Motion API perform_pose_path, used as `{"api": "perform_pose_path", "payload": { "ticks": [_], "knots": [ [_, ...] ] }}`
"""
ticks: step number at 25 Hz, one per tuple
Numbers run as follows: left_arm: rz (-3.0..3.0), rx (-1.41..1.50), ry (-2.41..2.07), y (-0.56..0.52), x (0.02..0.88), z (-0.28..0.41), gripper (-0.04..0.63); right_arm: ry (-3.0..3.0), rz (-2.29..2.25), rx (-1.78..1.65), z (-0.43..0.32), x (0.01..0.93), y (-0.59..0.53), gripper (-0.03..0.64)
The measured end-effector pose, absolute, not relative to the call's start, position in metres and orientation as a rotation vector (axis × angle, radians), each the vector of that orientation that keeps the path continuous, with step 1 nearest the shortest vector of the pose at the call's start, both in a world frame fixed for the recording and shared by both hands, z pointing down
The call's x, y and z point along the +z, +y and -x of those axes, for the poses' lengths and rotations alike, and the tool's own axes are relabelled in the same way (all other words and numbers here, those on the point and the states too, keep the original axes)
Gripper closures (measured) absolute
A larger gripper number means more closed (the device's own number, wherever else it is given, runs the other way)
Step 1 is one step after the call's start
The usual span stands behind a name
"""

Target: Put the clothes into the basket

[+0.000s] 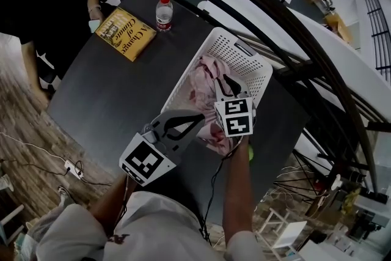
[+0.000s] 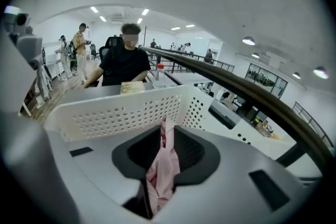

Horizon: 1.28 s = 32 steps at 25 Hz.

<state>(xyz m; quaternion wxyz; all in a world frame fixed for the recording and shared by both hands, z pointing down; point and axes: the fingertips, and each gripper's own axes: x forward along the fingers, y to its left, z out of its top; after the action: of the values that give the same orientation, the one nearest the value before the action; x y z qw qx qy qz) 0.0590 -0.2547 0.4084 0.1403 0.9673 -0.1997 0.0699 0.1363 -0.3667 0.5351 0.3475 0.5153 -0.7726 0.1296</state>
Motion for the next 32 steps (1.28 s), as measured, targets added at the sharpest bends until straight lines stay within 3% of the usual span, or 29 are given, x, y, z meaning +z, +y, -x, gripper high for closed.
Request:
{"api": "perform_pose_path", "payload": {
  "ticks": [5, 14, 32],
  "knots": [
    [-2.807, 0.157, -0.596, -0.253, 0.392, -0.051, 0.592, -2.186, -1.508, 0.219, -0.134, 0.463, -0.345, 0.588],
    [-2.835, 0.032, -0.634, -0.242, 0.35, -0.033, 0.592, -2.421, -1.743, 0.086, -0.134, 0.356, -0.256, 0.598],
    [-2.859, -0.045, -0.643, -0.189, 0.329, -0.024, 0.592, -2.475, -1.832, 0.104, -0.112, 0.339, -0.163, 0.598]
  ]
}}
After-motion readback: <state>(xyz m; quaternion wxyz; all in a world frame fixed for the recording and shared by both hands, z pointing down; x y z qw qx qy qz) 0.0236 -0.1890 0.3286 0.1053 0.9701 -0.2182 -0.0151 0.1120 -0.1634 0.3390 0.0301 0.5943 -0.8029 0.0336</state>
